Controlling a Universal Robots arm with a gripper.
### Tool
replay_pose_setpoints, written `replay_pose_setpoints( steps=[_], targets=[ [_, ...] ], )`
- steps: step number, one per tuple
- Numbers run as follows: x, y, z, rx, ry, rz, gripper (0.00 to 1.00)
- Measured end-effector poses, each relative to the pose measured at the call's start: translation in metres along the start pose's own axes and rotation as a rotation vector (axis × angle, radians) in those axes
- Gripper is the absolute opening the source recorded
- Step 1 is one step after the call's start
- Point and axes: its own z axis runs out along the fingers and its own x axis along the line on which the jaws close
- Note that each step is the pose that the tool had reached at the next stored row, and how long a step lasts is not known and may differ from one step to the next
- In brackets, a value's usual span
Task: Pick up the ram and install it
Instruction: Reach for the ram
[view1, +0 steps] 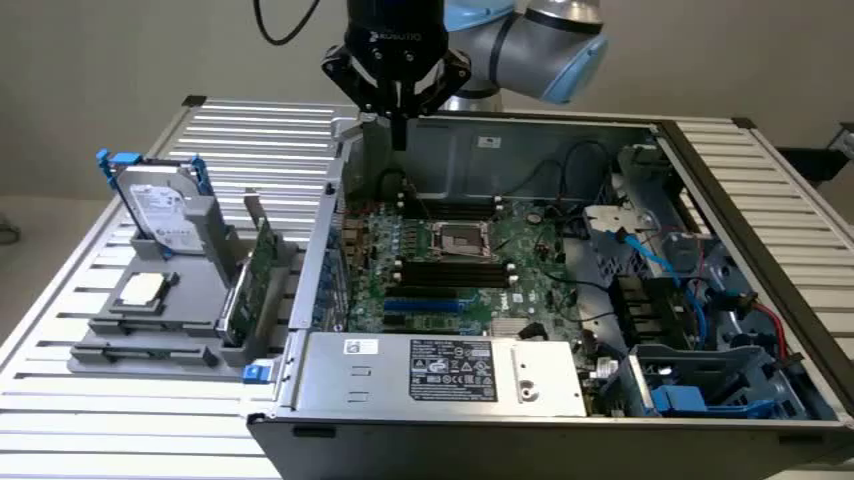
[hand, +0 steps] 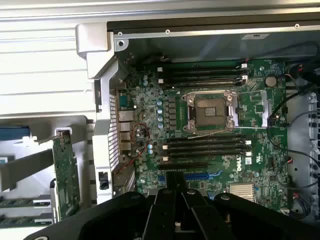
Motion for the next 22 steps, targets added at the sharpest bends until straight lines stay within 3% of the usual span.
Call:
replay_pose_setpoints(
  steps=[11,13,18,20,22],
  targets=[
    [0.002,-0.0002,-0.0002,0.0003,0.0009,0.000,0.11],
    [0.009,-0.0006,-0.0001,0.0008,0.0094,0.000,0.11],
    [0.027,-0.0020,0.0009,0.0032,0.0439,0.002,0.11],
    [0.035,-0.0027,0.0018,0.0036,0.0502,0.002,0.11],
    [0.044,-0.0036,0.0030,0.0037,0.0505,0.002,0.11]
  ],
)
